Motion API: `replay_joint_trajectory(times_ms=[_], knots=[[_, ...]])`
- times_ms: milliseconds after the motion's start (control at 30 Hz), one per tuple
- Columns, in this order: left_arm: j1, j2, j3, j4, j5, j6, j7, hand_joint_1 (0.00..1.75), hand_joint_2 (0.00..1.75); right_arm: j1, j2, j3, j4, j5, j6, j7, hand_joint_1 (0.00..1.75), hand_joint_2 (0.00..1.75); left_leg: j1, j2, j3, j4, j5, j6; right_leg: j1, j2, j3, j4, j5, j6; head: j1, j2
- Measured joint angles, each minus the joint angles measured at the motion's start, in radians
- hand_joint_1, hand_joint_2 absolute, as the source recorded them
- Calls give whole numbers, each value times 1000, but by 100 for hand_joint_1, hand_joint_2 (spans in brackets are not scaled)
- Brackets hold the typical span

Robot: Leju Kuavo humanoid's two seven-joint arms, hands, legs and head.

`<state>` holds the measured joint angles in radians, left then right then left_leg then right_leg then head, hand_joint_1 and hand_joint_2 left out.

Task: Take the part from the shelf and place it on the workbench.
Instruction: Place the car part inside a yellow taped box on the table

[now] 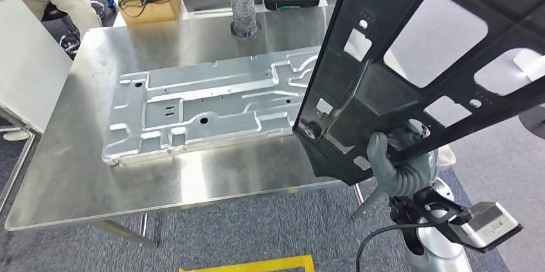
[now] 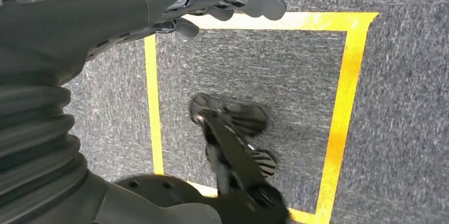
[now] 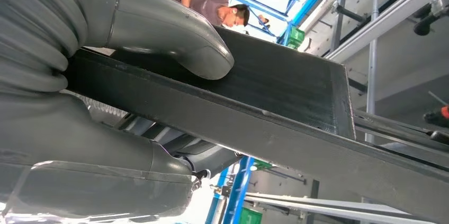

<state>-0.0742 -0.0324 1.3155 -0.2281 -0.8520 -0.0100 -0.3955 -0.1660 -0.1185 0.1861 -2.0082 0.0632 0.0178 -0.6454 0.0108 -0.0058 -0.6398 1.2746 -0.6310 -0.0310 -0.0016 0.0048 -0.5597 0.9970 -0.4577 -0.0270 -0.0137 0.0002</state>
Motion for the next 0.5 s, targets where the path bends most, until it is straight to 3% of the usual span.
replay_joint_trajectory(times_ms=[33, 67, 133, 200, 300, 367, 500], knots=[[2, 0, 0, 0, 0, 2, 1, 0, 175, 1, -1, 0, 1, -1, -1, 0, 175, 175, 0, 0, -20, -1, -3, 0, 1, 1, 12, 0, -10, 0, 0, 0], [3, 0, 0, 0, 1, 4, 2, 0, 175, 1, -1, 0, 1, -2, -1, -1, 175, 175, 0, 0, -23, -35, 19, 2, 2, 3, 26, 0, -21, 1, 0, 0], [5, 1, 0, 0, 1, 5, 3, 0, 175, 1, -2, 0, 2, -2, -5, -1, 175, 175, -3, 0, -6, -157, 126, 14, 4, 3, 56, 1, -44, 4, 1, 0], [8, 3, 0, 0, 0, 5, 4, 0, 175, 2, -3, 1, 2, -2, -12, 0, 175, 175, -8, 0, 9, -237, 203, 27, 6, 5, 71, 1, -62, 12, 2, 0], [9, 5, 0, 0, -1, 5, 6, 0, 175, 5, -6, 1, 2, 4, -24, 8, 175, 175, -11, 0, 26, -260, 215, 42, 6, 9, 75, 12, -66, 30, 2, 0], [6, 5, 0, 0, -2, 6, 8, 0, 175, 6, -10, 2, 1, 12, -30, 13, 175, 175, -7, 0, 43, -275, 215, 50, 4, 7, 49, 69, -71, 40, 4, 0], [1, 3, 0, 0, 2, 9, 10, 0, 175, -1, -14, 4, 9, 47, -43, 31, 175, 175, -5, -1, 64, -282, 198, 59, -8, 5, -103, 283, -159, 62, 6, 0]])
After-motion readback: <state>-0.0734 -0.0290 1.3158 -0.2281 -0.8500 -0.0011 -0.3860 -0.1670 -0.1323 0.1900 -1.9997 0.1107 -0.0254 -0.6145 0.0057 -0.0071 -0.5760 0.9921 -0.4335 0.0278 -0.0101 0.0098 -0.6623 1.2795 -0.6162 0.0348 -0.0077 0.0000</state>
